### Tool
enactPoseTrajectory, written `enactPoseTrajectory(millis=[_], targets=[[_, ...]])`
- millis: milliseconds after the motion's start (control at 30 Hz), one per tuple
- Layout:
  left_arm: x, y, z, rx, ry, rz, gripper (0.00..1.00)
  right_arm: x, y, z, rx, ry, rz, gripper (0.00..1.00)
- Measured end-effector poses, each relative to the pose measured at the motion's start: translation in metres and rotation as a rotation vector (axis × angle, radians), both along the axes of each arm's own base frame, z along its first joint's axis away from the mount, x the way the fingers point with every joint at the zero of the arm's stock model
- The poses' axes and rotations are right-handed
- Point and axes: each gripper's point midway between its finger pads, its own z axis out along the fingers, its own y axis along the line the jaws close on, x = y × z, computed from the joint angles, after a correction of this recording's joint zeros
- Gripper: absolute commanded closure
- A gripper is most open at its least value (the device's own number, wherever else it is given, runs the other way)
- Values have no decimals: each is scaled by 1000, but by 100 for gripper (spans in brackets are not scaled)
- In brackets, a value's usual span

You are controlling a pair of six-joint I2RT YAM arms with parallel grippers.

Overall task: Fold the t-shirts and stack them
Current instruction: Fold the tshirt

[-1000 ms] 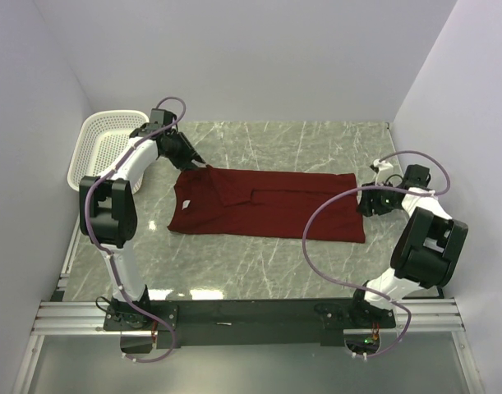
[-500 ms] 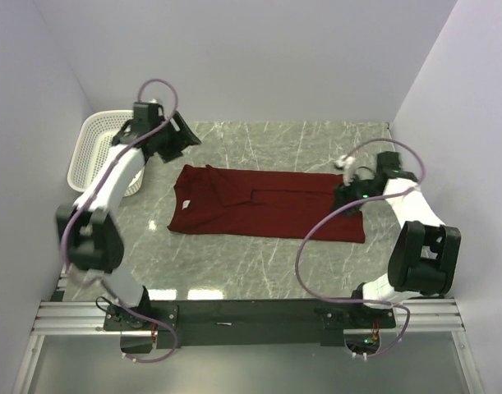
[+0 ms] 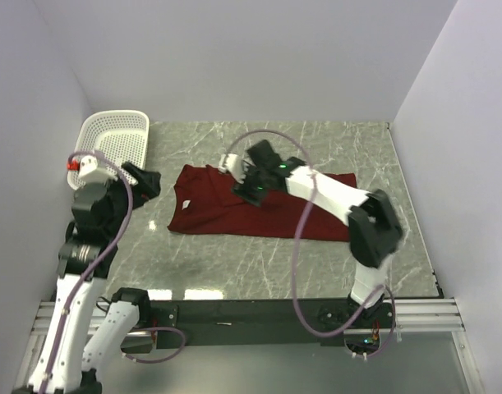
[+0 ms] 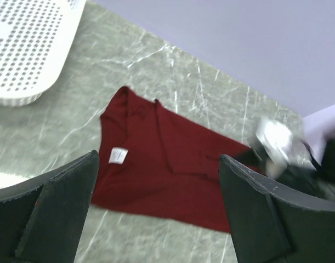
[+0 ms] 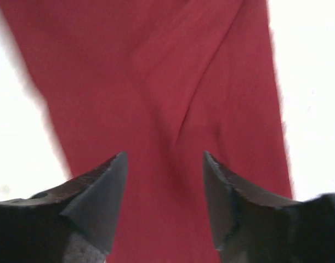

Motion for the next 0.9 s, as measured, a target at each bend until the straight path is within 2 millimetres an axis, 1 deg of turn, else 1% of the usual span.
enactPoseTrajectory(millis=[33, 67, 133, 200, 267, 333, 433, 533, 667, 900], targets=[[-7, 2, -4, 1, 2, 5, 5, 13, 16, -4, -4, -16, -26, 38], [-14, 3, -8, 2, 1, 9, 5, 21, 29, -8, -9, -23, -47, 38], [-28, 6, -12, 2, -4, 13, 5, 34, 48, -20, -25, -31, -83, 39], [-39, 8, -12, 1, -16, 18, 5, 38, 60, -33, -46, -27, -102, 39], [-48, 11, -10, 0, -36, 29, 1, 38, 70, -46, -69, -17, -119, 39], [-55, 13, -11, -7, -48, 39, 1, 37, 78, -53, -81, -13, -129, 40], [-62, 14, -17, -15, -58, 41, 1, 37, 87, -59, -93, -10, -138, 40], [-65, 14, -25, -26, -50, 44, 0, 38, 95, -59, -90, -15, -141, 42], [-65, 14, -34, -34, -31, 47, 1, 37, 92, -61, -105, -17, -151, 44], [-65, 13, -35, -37, -30, 47, 1, 35, 90, -63, -118, -12, -157, 44]])
